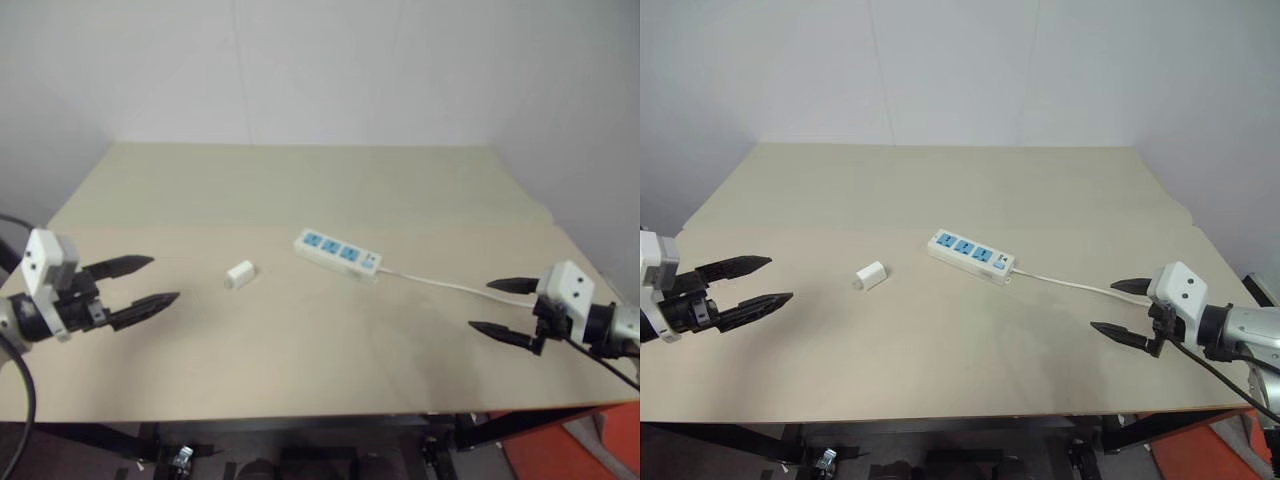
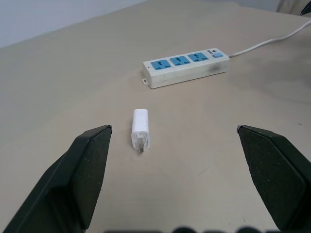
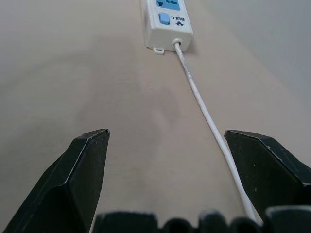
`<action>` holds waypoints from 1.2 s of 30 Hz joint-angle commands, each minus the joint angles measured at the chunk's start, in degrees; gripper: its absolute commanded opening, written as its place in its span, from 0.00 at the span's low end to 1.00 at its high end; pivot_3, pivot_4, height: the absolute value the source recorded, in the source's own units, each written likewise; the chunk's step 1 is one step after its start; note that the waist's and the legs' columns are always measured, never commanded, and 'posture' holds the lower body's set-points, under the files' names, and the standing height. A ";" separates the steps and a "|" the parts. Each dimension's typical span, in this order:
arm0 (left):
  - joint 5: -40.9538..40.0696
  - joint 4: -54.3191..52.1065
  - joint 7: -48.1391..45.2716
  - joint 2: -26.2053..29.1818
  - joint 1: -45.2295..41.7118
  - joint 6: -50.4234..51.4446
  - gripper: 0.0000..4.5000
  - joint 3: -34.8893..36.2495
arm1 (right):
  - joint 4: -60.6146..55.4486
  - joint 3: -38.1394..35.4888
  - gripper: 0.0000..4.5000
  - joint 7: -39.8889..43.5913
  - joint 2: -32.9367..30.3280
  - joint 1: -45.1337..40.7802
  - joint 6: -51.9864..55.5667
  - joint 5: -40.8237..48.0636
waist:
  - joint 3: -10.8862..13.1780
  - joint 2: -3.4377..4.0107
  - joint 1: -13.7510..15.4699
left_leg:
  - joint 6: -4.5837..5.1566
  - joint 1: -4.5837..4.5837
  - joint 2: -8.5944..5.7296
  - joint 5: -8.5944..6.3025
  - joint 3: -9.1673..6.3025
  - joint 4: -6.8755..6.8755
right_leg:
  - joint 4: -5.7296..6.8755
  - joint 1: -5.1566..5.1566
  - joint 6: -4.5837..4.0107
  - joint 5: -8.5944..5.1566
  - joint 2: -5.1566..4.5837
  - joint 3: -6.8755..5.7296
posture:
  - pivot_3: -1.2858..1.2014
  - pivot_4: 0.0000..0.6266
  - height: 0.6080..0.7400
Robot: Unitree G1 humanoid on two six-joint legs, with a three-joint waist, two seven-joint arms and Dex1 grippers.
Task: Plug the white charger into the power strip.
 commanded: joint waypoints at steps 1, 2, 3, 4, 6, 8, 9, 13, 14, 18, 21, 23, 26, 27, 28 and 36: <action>-0.88 -0.32 -0.45 0.86 -0.90 -0.31 1.00 0.18 | -1.58 -3.17 0.99 -0.65 -1.10 0.22 0.28 1.31 | 0.00 0.00 0.01 | 0.00 0.00 0.00 0.00 0.00 0.00 | 0.00 0.00 0.00 0.00 0.00 0.00 | 0.52 0.24 1.00; -0.88 -0.17 -0.51 0.88 -0.98 -0.36 1.00 0.13 | -1.64 -3.21 0.99 -0.74 -1.04 0.31 0.35 1.32 | 0.00 0.00 0.01 | 0.00 0.00 0.00 0.00 0.00 0.00 | 0.00 0.00 0.00 0.00 0.00 0.00 | 0.52 0.24 1.00; -0.88 -0.05 -0.55 0.91 -1.04 -0.40 1.00 0.09 | -1.70 -3.23 0.99 -0.81 -0.99 0.34 0.43 1.33 | 0.00 0.00 0.02 | 0.00 -0.01 0.00 0.00 0.00 0.00 | -0.01 0.00 0.00 0.00 0.00 0.00 | 0.52 0.24 1.00; -0.89 0.07 -0.63 0.94 -1.03 -0.46 1.00 0.04 | -1.81 -3.28 0.99 -0.84 -0.93 0.45 0.40 1.34 | 0.00 0.00 0.02 | 0.00 -0.01 0.00 0.00 0.00 0.00 | -0.01 0.00 0.00 0.00 0.00 0.00 | 0.52 0.24 1.00; -0.84 0.25 -0.77 0.96 -0.95 -0.56 1.00 -0.03 | -2.07 -3.40 0.99 -0.91 -0.75 0.64 0.35 1.34 | 0.00 0.00 0.02 | 0.00 -0.01 0.00 0.00 0.00 0.00 | -0.02 0.00 0.00 0.00 0.00 0.00 | 0.52 0.24 1.00; -0.80 0.20 -0.80 0.87 -0.94 -0.54 1.00 -0.24 | -2.20 -3.44 0.99 -0.95 -0.57 0.91 0.13 1.19 | 0.00 0.00 0.02 | 0.00 -0.01 0.00 0.00 0.00 0.00 | -0.01 0.00 0.00 0.00 0.00 0.00 | 0.52 0.24 1.00; -0.79 0.18 -0.80 0.83 -0.96 -0.53 1.00 -0.34 | -2.28 -3.43 0.99 -0.98 -0.51 1.01 0.09 1.17 | 0.00 0.00 0.02 | 0.00 0.00 0.00 0.00 0.00 0.00 | -0.01 0.00 0.00 0.00 0.00 0.00 | 0.52 0.24 1.00; -0.81 0.37 -0.88 0.76 -1.07 -0.65 1.00 -0.56 | -2.56 -3.31 0.99 -1.12 -0.41 1.33 0.03 1.13 | 0.00 0.00 0.01 | 0.00 0.00 0.00 0.00 0.00 0.00 | -0.01 0.00 0.00 0.00 0.00 0.00 | 0.52 0.24 1.00; -0.81 0.26 -0.91 0.72 -0.94 -0.70 1.00 -0.58 | -2.57 -3.30 0.99 -1.13 -0.40 1.41 0.03 1.14 | 0.00 0.00 0.01 | 0.00 -0.01 0.00 0.00 0.00 0.00 | -0.01 0.00 0.00 0.00 0.00 0.00 | 0.52 0.24 1.00; -1.17 -0.86 -2.20 0.69 -0.04 -1.08 1.00 -0.55 | -2.27 -3.06 0.99 -1.28 -0.41 1.27 0.26 1.14 | 0.00 0.00 0.01 | 0.00 -0.01 0.00 0.00 0.00 0.00 | -0.01 0.00 0.00 0.00 0.00 0.00 | 0.52 0.24 1.00; -1.59 -0.93 -1.45 0.37 -0.64 -0.21 1.00 -0.92 | -1.46 -1.74 0.99 -1.70 0.29 -0.77 1.38 1.46 | 0.00 0.00 -0.03 | 0.00 0.00 0.00 0.00 0.00 0.00 | -0.01 0.01 0.00 0.00 0.00 0.00 | 0.52 0.24 1.00; -1.47 -0.72 -0.71 0.14 -1.69 -0.09 1.00 -1.92 | 0.27 0.62 0.99 -1.83 1.79 -3.94 1.15 0.73 | 0.00 0.00 -0.16 | 0.00 0.02 0.00 0.00 0.00 0.01 | 0.01 0.01 0.00 0.00 0.00 0.02 | 0.52 0.24 1.00; -2.05 -0.30 -0.73 -0.62 -4.47 -0.41 1.00 -4.33 | 5.94 4.73 0.99 -2.81 6.28 -11.12 0.17 -0.88 | -0.02 -0.03 -0.37 | 0.00 0.15 0.01 0.00 -0.01 0.01 | 0.03 0.12 -0.01 0.00 0.04 0.02 | 0.52 0.24 1.00; -2.21 -0.15 -1.74 -1.00 -5.57 -1.21 1.00 -5.43 | 8.46 6.07 0.99 -3.29 8.06 -13.71 -0.52 -1.59 | -0.02 -0.03 -0.35 | 0.00 0.15 0.00 0.00 -0.01 0.01 | 0.04 0.12 -0.01 0.01 0.04 0.02 | 0.52 0.24 1.00; -2.27 0.08 -2.54 -1.33 -6.83 -1.74 1.00 -6.67 | 11.14 7.25 0.99 -3.83 9.79 -16.20 -1.27 -2.42 | -0.02 -0.03 -0.35 | 0.00 0.15 0.00 0.00 -0.01 0.01 | 0.04 0.11 -0.01 0.01 0.04 0.02 | 0.52 0.24 1.00; 3.38 7.39 -1.38 -8.23 -23.38 -3.70 1.00 -20.49 | 40.48 14.49 0.99 -6.20 21.24 -34.18 -12.65 -10.63 | -0.02 -0.02 0.09 | -0.01 -0.11 -0.07 0.01 -0.02 0.09 | 0.05 0.05 0.00 0.03 0.01 -0.04 | 0.52 0.24 1.00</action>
